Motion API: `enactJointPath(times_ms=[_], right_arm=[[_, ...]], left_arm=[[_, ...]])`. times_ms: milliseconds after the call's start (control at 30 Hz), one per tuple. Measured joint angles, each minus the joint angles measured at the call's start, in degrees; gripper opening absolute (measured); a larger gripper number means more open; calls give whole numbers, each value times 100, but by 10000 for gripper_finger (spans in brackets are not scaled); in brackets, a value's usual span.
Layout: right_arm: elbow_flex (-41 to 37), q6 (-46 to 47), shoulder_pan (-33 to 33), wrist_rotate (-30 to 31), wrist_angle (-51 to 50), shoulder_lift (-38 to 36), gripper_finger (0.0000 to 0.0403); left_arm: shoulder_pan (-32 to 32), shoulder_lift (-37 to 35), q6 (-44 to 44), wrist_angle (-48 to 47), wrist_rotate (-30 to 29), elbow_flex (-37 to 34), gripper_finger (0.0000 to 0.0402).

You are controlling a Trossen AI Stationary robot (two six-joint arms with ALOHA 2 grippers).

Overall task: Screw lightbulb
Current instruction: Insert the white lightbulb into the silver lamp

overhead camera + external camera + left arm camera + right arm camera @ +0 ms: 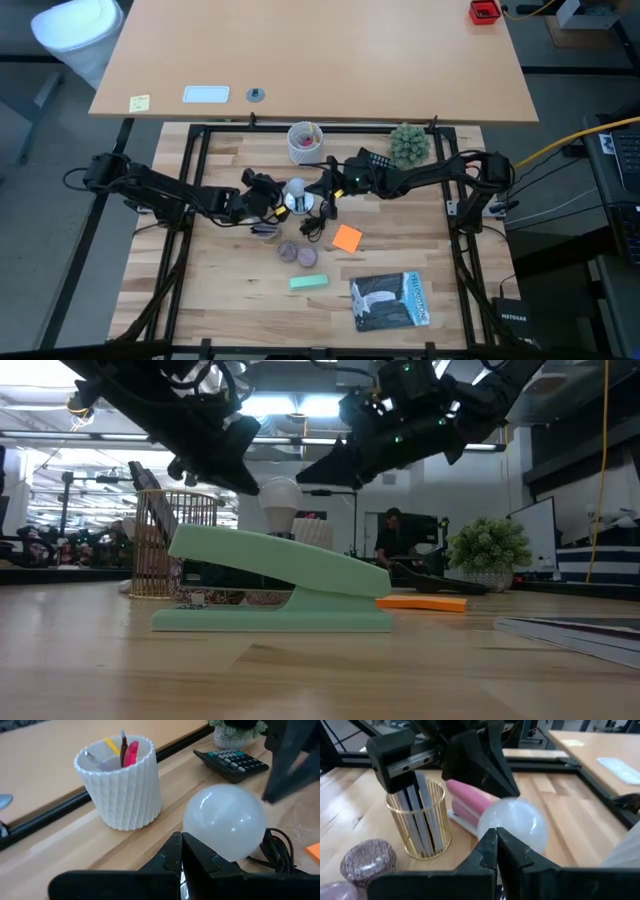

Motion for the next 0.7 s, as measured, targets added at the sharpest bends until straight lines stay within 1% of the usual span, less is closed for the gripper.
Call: enactJointPath(times_ms=[200, 333, 433, 567, 700], right_arm=[[0, -120, 0, 240, -23, -337, 7], [2, -369, -8, 749, 31, -444, 7], [2, -517, -53, 1089, -31, -426, 7], [0, -516, -134, 1110, -64, -319, 7], [2, -509, -198, 1108, -4, -244, 7]], left_arm=[[-15, -423, 87, 0, -21, 0, 1], [-157, -612, 189, 14, -31, 0, 1], [-317, -624, 176, 25, 93, 0, 1], [-511, -550, 49, 52, 331, 0, 1], [-627, -418, 30, 246, 370, -2, 1]])
